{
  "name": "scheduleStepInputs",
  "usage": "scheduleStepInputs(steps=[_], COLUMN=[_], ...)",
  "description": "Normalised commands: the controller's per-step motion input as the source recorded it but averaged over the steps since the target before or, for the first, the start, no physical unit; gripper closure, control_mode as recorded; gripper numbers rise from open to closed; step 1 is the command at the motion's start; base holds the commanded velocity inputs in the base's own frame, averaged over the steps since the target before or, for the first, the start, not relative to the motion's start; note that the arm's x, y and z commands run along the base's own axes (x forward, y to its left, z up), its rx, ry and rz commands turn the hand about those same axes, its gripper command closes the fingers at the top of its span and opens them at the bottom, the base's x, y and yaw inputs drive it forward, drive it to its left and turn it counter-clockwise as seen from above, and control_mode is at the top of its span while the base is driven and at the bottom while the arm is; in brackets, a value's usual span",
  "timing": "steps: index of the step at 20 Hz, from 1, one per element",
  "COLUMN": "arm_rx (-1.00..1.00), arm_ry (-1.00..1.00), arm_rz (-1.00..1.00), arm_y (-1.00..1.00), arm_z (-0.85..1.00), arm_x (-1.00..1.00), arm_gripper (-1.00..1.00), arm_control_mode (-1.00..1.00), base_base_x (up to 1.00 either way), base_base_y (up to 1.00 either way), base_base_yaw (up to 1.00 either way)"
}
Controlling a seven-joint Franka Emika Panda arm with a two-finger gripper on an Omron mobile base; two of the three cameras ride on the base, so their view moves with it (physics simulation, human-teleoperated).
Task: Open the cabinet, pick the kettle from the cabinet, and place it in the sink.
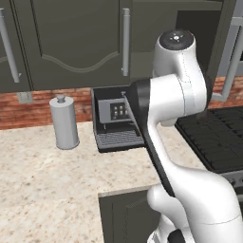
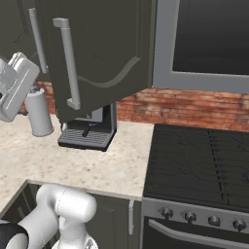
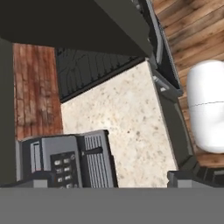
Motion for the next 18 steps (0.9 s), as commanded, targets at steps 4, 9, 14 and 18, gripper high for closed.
scheduleStepInputs(steps=[4,9,14,18], arm_rx=[0.00,0.00,-0.05,-0.07], arm_ry=[-0.05,-0.11,-0.17,-0.16], arm_rz=[-0.14,-0.09,-0.02,-0.02], arm_y=[-0.19,-0.23,-0.23,-0.13], arm_z=[-0.26,-0.25,-0.18,-0.04], arm_x=[0.13,0.14,0.13,0.13], arm_gripper=[-1.00,-1.00,-1.00,-1.00], arm_control_mode=[-1.00,-1.00,-1.00,-1.00], base_base_x=[0.00,0.00,0.00,0.00], base_base_y=[0.00,0.00,0.00,0.00], base_base_yaw=[0.00,0.00,0.00,0.00])
